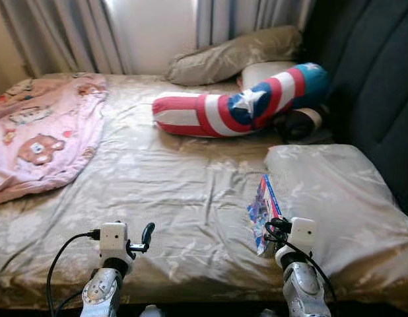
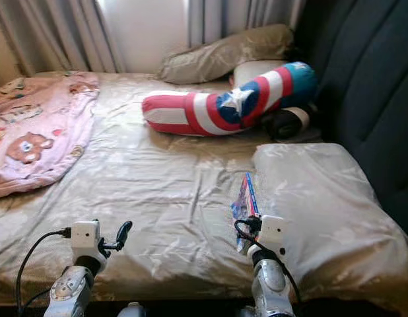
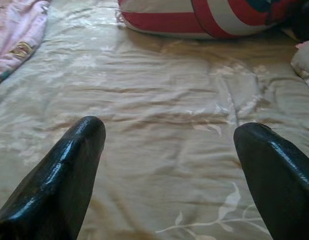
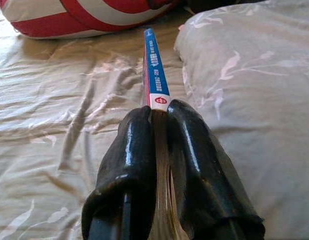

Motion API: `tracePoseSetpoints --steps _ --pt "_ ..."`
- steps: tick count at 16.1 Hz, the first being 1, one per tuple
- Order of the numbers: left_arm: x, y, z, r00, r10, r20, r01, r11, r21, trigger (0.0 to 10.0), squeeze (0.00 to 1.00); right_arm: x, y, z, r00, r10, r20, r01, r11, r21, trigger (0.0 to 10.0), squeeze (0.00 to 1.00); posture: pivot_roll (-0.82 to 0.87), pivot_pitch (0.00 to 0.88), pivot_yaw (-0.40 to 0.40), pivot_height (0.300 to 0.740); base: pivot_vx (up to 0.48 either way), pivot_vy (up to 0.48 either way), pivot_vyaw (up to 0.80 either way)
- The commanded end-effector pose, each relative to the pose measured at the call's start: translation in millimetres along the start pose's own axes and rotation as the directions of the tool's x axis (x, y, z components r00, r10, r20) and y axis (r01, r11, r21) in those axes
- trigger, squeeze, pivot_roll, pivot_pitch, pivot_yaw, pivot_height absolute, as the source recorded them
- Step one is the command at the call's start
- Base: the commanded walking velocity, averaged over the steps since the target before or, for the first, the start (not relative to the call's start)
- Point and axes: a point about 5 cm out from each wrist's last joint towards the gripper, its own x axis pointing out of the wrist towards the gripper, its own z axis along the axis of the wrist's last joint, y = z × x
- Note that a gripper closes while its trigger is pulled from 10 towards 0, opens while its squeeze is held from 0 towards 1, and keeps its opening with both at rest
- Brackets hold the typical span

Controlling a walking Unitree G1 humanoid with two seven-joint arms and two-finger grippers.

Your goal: Clean up the room

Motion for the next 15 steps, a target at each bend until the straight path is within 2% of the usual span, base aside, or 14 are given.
tracePoseSetpoints --steps 1,5,9,15 --pt "0.3 1.6 -1.5 1.0 0.009 -0.012 -0.009 1.0 -0.017 10.0 0.0 3.2 5.1 6.9 0.999 0.037 0.032 -0.036 0.999 -0.005 10.0 0.0 0.07 0.0 -0.019 0.665 0.0 0.0 0.0" --pt "0.6 1.5 -1.5 1.0 0.004 -0.012 -0.004 1.0 -0.02 10.0 0.0 2.7 8.8 7.2 0.997 0.069 0.04 -0.068 0.998 -0.014 10.0 0.0 0.07 0.0 -0.018 0.665 0.0 0.0 0.0" --pt "0.9 1.0 -2.0 1.0 0.001 -0.013 -0.002 1.0 -0.023 10.0 0.0 2.1 11.3 7.4 0.995 0.093 0.046 -0.093 0.996 -0.016 10.0 0.0 0.07 0.0 -0.019 0.665 0.0 0.0 0.56" --pt "1.1 -0.3 -2.7 1.0 -0.007 -0.016 0.006 1.0 -0.027 10.0 0.0 0.9 10.2 2.8 0.996 0.082 0.02 -0.082 0.997 -0.009 10.0 0.0 0.07 0.0 -0.019 0.665 0.0 0.0 0.0"
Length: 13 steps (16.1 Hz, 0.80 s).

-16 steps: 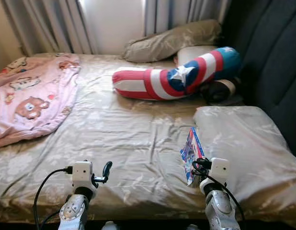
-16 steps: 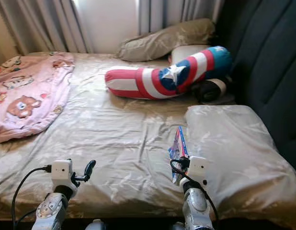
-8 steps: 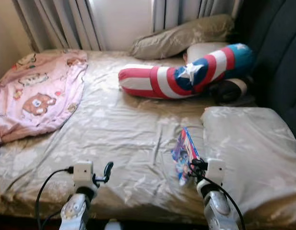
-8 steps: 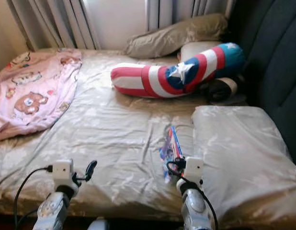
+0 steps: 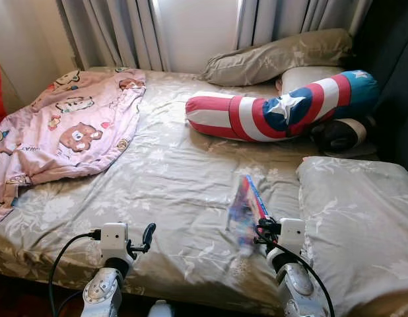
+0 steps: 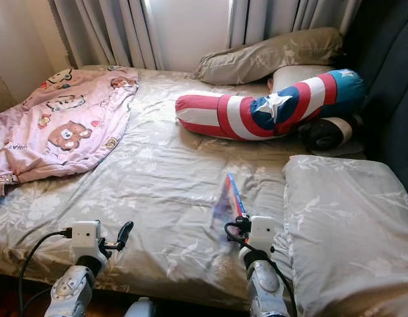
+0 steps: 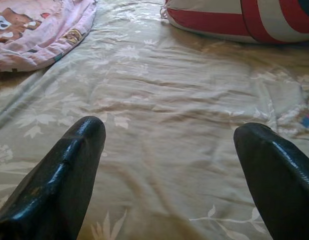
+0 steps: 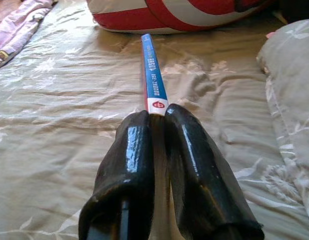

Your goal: Clean up the room

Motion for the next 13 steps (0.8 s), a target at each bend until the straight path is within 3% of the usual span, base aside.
tracePoseSetpoints --steps 1,13 --pt "0.4 0.8 -0.2 1.0 -0.001 -0.004 0.001 1.0 0.0 10.0 0.0 1.3 -3.6 5.1 0.999 -0.018 0.026 0.018 1.0 -0.001 10.0 0.0 0.07 0.0 -0.019 0.665 0.0 0.0 0.0" --pt "0.1 0.5 -0.3 1.0 -0.006 -0.005 0.006 1.0 0.002 10.0 0.0 1.6 -0.7 2.6 1.0 -0.005 0.004 0.005 1.0 -0.023 10.0 0.0 0.07 0.0 -0.016 0.665 0.277 0.0 0.0"
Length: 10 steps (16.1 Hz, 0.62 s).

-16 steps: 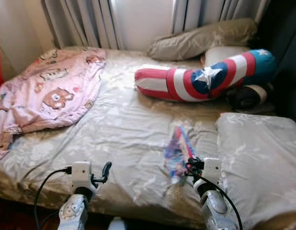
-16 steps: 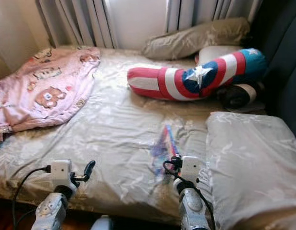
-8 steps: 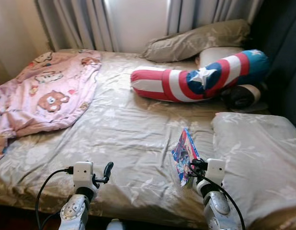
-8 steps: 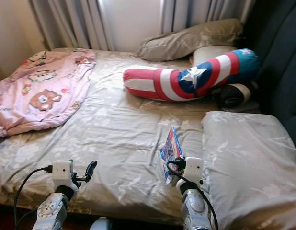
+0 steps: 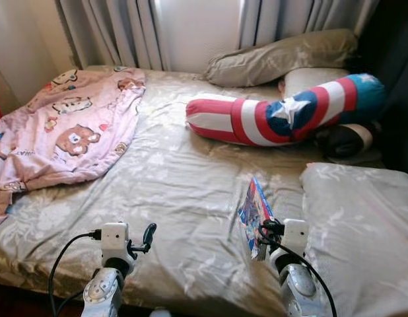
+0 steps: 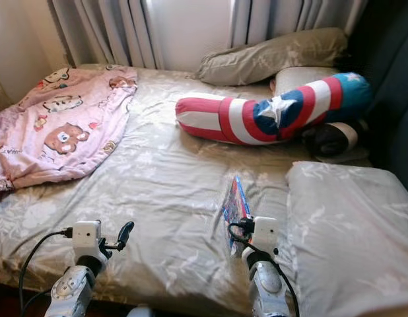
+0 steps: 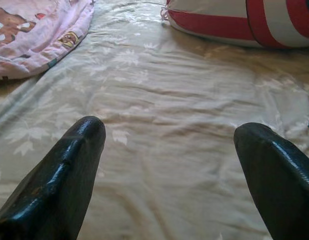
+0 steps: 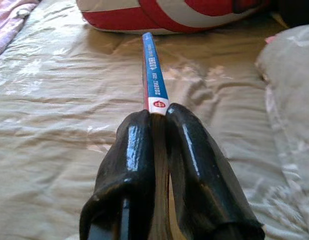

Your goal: Clean up the room

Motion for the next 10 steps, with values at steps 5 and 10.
tracePoseSetpoints --steps 5,10 --pt "0.1 -0.8 0 1.0 -0.009 0.002 0.009 1.0 -0.003 10.0 0.0 6.1 5.1 7 1.0 0.019 0.018 -0.019 1.0 -0.006 10.0 0.0 0.07 0.005 -0.014 0.665 0.0 0.0 0.0" --pt "-1.3 -0.2 1 1.0 -0.017 0.011 0.017 1.0 0.002 10.0 0.0 16.7 -8.1 17 0.997 -0.076 -0.002 0.076 0.992 0.097 10.0 0.0 0.09 0.031 0.002 0.665 0.0 0.0 0.0"
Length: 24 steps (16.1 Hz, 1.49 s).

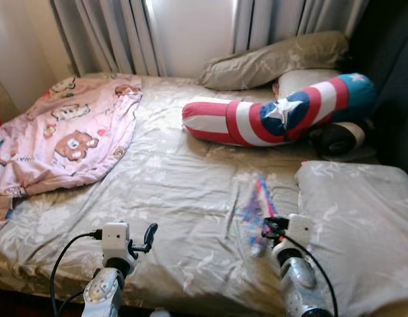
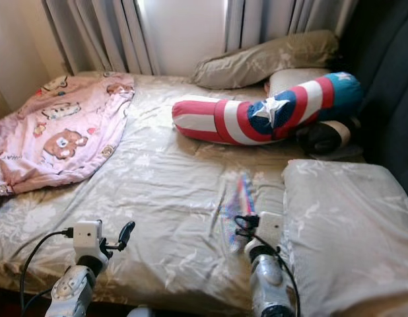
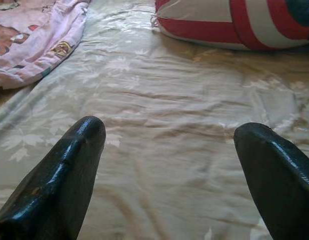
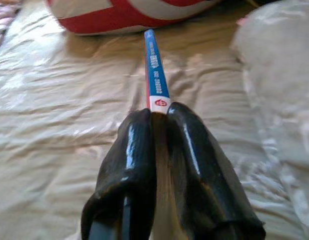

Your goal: Clean up the room

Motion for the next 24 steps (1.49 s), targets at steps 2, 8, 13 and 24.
tracePoseSetpoints --steps 2,8,13,24 --pt "-3.8 6.0 3 1.0 -0.002 0.016 0.002 1.0 0.014 10.0 0.0 10.2 -3.8 17 0.999 -0.041 0.029 0.039 0.997 0.069 10.0 0.0 0.12 0.055 0.021 0.665 0.0 0.0 0.0" --pt "-18.6 17.2 5 0.999 -0.032 0.008 0.031 0.998 0.063 10.0 0.0 22.0 -2.9 33 0.999 -0.015 0.033 0.008 0.976 0.218 10.0 0.0 0.19 0.131 0.082 0.665 0.0 0.0 0.0" --pt "-43.7 25.1 -1 0.999 -0.043 -0.032 0.046 0.995 0.093 10.0 0.0 32.6 12.1 55 0.994 0.069 0.091 -0.09 0.964 0.25 10.0 0.0 0.23 0.184 0.124 0.665 0.0 0.0 0.0" --pt "-72.9 41.0 -2 0.991 -0.045 -0.123 0.064 0.986 0.151 10.0 0.0 15.0 -34.8 20 0.988 -0.135 -0.073 0.149 0.959 0.239 10.0 0.0 0.25 0.23 0.167 0.665 0.0 0.0 0.0"
